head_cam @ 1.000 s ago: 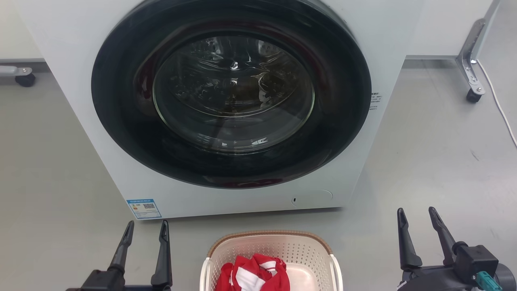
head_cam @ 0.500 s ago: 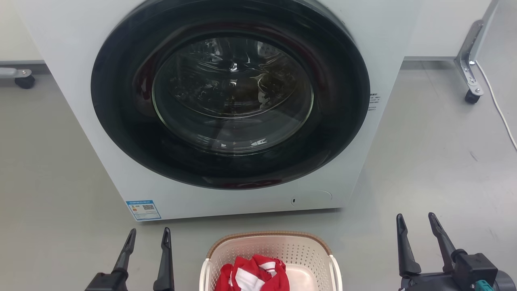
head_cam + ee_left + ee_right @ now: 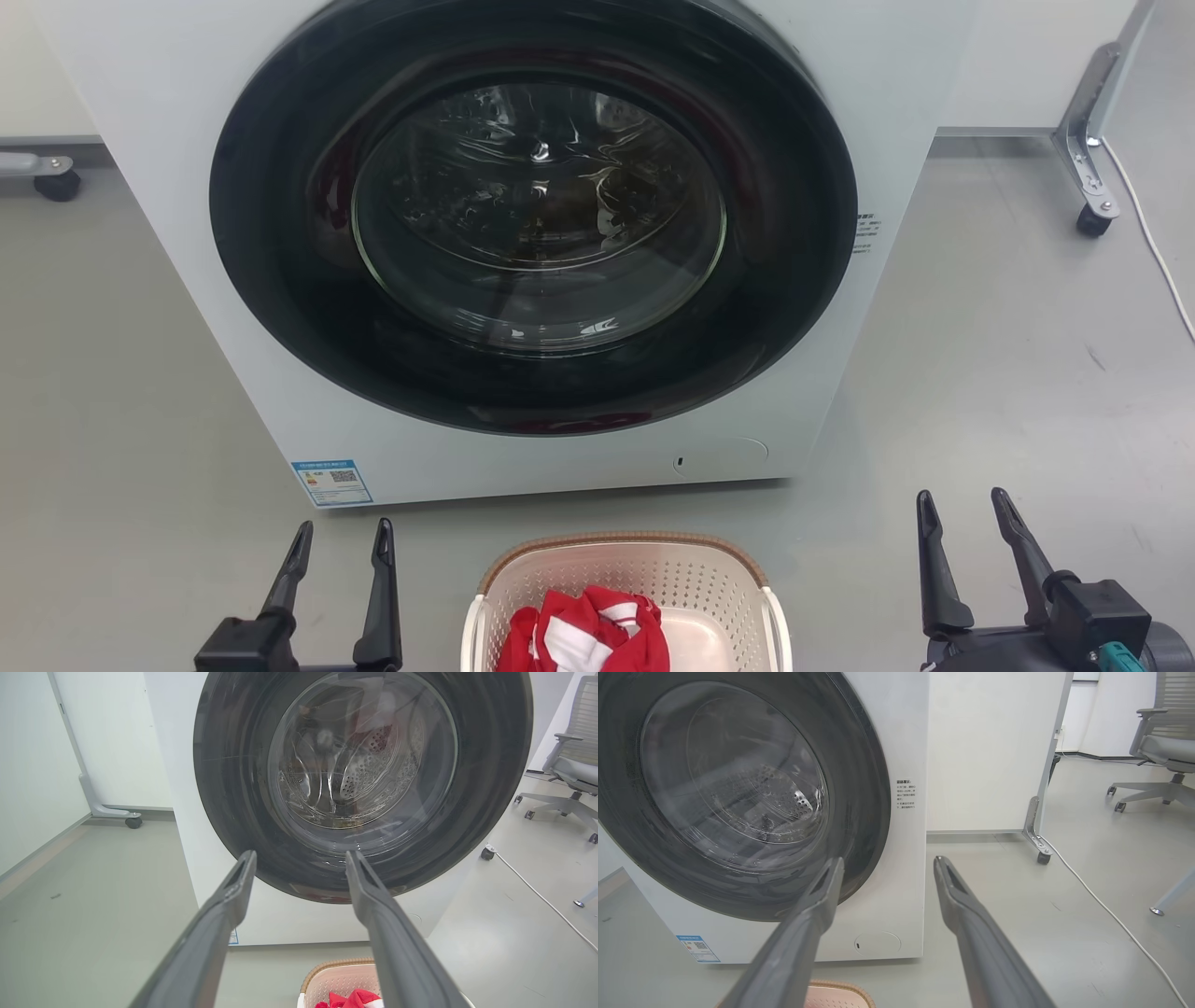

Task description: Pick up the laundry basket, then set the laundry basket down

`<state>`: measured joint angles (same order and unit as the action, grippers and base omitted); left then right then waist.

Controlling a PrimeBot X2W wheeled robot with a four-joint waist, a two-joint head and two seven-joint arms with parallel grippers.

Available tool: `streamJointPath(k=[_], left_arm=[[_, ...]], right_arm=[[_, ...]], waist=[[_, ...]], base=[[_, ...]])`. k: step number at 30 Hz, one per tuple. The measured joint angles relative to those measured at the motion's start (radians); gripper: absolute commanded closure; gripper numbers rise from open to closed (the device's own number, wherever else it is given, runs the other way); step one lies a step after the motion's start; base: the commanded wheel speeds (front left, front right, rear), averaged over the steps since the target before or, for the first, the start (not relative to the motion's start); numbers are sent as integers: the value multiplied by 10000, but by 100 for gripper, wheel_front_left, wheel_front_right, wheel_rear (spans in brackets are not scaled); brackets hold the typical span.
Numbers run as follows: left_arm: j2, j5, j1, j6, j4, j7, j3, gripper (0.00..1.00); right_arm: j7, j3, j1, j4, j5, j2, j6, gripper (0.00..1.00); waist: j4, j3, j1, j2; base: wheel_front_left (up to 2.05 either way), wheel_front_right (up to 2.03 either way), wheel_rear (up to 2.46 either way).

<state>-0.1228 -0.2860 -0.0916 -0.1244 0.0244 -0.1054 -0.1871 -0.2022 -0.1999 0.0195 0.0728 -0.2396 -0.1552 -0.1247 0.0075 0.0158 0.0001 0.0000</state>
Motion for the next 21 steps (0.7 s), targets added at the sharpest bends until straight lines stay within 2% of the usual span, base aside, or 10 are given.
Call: streamJointPath(k=[9,10,21], left_arm=[[10,77,-36,0,259,261,10,0],[10,79,-37,0,282,284,13,100],[77,-443,-156,123,-249,382,157,100]], right_arm=[[182,77,105,-199,104,73,0,0],[230,94,105,-222,123,73,0,100],[370,263,287,280,-416,221,138,100]], waist=[[8,51,0,0],[8,57,0,1],[1,50,0,0]], base=[[0,0,0],[0,0,0],[0,0,0]])
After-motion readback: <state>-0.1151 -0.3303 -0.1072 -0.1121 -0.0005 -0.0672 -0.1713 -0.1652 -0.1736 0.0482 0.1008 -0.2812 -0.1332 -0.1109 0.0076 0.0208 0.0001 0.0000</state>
